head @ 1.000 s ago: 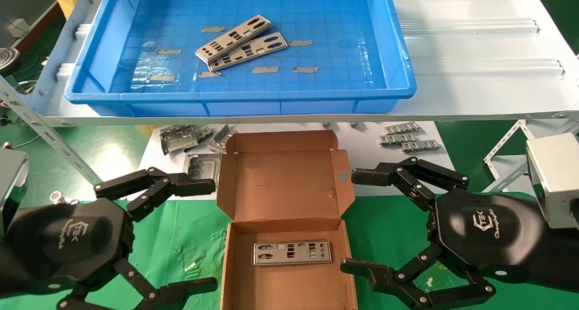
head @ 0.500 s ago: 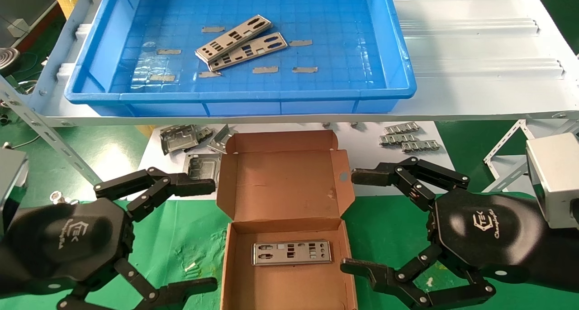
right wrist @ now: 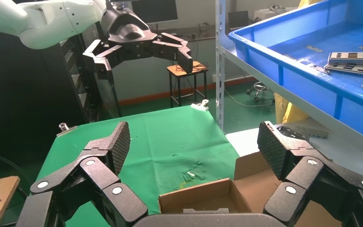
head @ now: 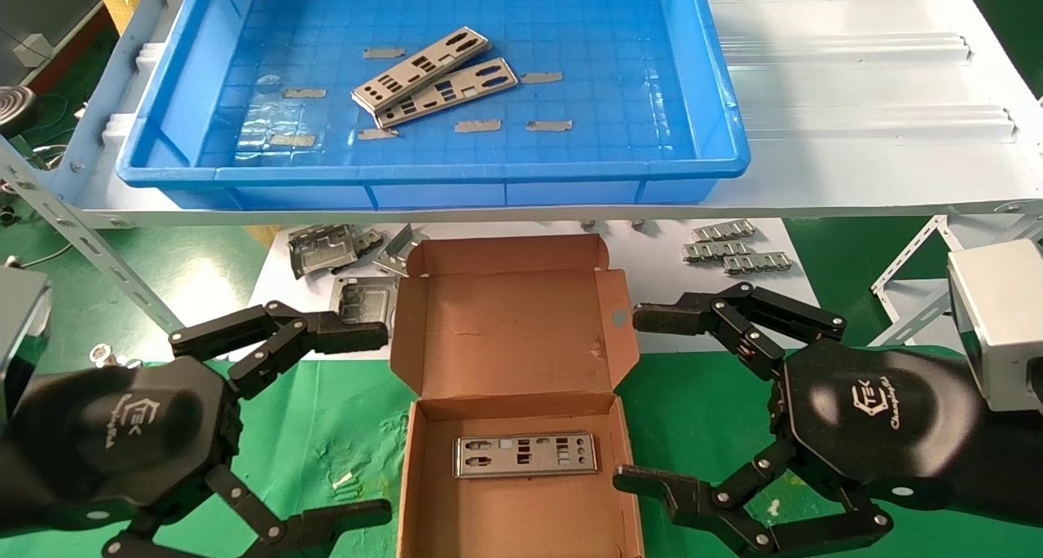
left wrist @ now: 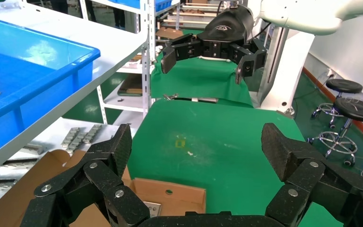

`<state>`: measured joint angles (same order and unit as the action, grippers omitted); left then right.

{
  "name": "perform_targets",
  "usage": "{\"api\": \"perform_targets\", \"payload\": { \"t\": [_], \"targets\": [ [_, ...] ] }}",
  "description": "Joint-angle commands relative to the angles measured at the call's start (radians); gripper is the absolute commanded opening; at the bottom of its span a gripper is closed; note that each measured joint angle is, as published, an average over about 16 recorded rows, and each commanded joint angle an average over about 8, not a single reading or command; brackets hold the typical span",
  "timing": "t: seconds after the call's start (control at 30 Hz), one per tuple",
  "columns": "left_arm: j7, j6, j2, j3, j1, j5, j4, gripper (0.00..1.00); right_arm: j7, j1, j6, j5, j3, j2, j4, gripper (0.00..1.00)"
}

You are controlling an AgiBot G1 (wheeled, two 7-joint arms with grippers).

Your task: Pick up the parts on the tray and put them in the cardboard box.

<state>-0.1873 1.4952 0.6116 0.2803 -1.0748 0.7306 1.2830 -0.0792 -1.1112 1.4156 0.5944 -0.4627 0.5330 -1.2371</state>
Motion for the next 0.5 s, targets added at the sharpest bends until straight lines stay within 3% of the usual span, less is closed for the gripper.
{"api": "perform_targets", "payload": {
  "t": [0.03,0.5],
  "targets": [
    [0.0,0.0,0.0,0.0,0.0,0.0,0.0,1.0,0.0,0.0,0.0,0.0,0.0,0.0,0.0,1.0],
    [0.0,0.0,0.0,0.0,0.0,0.0,0.0,1.0,0.0,0.0,0.0,0.0,0.0,0.0,0.0,1.0]
  ]
}}
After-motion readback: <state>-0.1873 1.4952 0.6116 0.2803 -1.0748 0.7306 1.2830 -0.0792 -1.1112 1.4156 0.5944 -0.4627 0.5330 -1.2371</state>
